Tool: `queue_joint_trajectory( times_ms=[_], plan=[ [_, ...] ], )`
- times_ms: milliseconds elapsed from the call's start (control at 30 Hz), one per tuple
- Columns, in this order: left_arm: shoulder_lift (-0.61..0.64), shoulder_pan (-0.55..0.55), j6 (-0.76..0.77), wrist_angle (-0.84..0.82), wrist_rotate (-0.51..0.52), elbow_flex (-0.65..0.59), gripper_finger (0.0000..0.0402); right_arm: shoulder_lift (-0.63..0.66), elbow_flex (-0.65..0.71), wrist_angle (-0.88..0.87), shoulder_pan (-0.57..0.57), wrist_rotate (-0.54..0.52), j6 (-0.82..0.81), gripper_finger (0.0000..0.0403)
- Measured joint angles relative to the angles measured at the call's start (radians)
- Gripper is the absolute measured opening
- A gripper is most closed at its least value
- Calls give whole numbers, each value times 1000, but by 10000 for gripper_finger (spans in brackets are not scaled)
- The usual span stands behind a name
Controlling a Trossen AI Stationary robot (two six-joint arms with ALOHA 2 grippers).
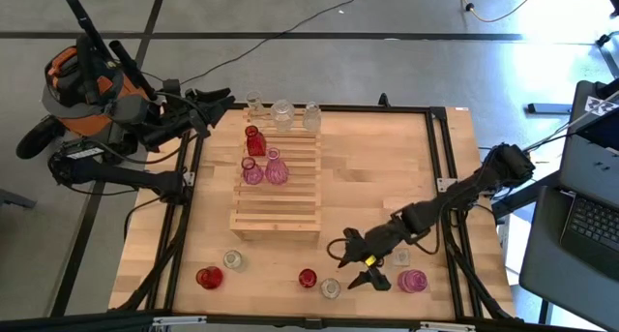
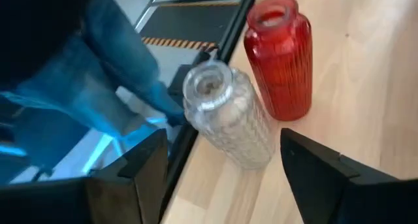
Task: Sort vases onto shelf
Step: Put the transparent vase on the shelf
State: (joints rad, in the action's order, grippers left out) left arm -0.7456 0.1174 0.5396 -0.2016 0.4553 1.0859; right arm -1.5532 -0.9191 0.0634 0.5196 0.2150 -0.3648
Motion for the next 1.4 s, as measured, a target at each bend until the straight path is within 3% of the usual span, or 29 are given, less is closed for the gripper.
queue_joint_trajectory(
  times_ms=[267, 567, 833, 1400],
  plan=[
    [0, 0, 0, 0, 0, 0, 275, -15, 149, 203, 77, -181, -79, 246],
    [0, 0, 0, 0, 0, 0, 275, -142, 163, 411, 91, -216, -91, 246],
    [0, 0, 0, 0, 0, 0, 275, -236, 101, 447, 97, -192, -18, 246],
    [0, 0, 0, 0, 0, 0, 275, -451, -133, 471, 103, -255, 55, 246]
  ],
)
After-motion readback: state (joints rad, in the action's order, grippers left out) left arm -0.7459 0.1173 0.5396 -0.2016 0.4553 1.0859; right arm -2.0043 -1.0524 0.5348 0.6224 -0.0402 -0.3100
